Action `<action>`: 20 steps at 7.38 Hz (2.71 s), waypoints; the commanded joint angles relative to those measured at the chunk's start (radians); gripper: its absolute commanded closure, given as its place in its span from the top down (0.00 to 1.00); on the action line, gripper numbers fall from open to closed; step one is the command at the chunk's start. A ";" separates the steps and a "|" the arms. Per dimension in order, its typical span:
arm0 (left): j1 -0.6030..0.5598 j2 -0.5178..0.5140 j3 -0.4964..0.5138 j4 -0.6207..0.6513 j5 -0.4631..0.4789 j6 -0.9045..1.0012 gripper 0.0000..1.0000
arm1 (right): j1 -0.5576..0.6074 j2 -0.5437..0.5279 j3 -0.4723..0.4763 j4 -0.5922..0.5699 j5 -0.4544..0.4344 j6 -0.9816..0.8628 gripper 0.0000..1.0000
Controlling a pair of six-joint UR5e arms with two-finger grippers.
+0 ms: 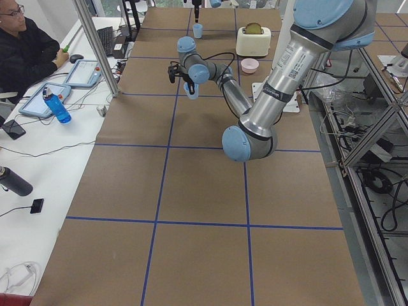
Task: Stack blue cups with both arms
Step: 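Grasp the light-blue cup with the left gripper and lift it, then carry the cup toward center with left gripper while right grasps other cup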
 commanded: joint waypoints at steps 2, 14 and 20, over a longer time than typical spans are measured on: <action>0.056 -0.028 0.008 0.000 0.054 -0.049 0.00 | -0.025 0.015 -0.039 0.040 -0.003 0.020 1.00; 0.069 -0.043 0.008 0.000 0.054 -0.071 0.00 | -0.056 0.021 -0.084 0.161 -0.005 0.132 0.00; 0.150 -0.150 0.134 -0.011 0.140 -0.136 0.00 | -0.056 0.127 -0.072 0.068 0.018 0.132 0.00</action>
